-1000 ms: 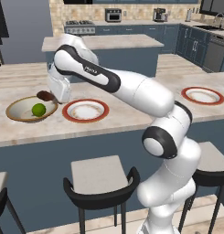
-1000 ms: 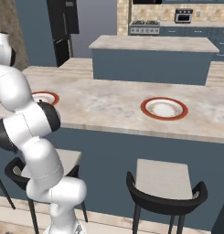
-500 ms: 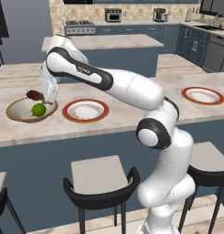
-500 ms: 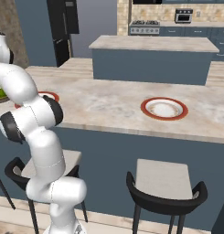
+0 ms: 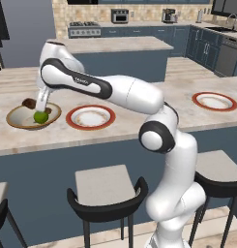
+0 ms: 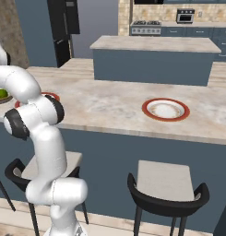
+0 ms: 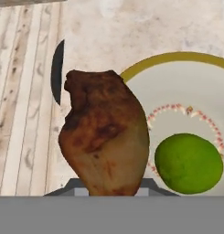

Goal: Pick the chicken drumstick and lime from their plates and place them in the bowl. Then put the bowl in the fridge.

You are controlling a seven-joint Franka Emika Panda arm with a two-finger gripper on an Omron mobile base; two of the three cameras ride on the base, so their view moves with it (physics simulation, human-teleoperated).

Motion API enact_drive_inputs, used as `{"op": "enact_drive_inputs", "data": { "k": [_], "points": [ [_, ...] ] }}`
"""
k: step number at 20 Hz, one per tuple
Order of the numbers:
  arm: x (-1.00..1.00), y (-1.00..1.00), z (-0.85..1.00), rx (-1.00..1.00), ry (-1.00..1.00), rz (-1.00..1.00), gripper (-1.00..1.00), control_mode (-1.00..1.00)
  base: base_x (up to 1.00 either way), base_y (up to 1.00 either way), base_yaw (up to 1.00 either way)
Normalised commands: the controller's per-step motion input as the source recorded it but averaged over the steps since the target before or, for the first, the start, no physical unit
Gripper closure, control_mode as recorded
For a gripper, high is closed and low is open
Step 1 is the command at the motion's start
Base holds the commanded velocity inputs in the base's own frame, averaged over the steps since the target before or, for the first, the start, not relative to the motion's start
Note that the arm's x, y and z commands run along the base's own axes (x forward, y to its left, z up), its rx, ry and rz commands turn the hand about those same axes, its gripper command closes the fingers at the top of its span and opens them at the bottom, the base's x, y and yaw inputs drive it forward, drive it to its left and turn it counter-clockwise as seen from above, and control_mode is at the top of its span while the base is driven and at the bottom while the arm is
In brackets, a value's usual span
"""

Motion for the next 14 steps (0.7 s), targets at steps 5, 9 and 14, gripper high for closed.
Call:
{"op": "enact_drive_inputs", "data": {
  "k": [5,9,14],
  "points": [
    [0.1,0.12,-0.2,-0.07,0.0,-0.18,1.0,-1.0,0.0,0.0,0.0],
    [-0.01,0.09,-0.13,-0.02,0.0,-0.15,1.0,-1.0,0.0,0.0,0.0],
    [0.0,0.0,-0.18,-0.01,0.0,-0.16,1.0,-1.0,0.0,0.0,0.0]
  ]
}}
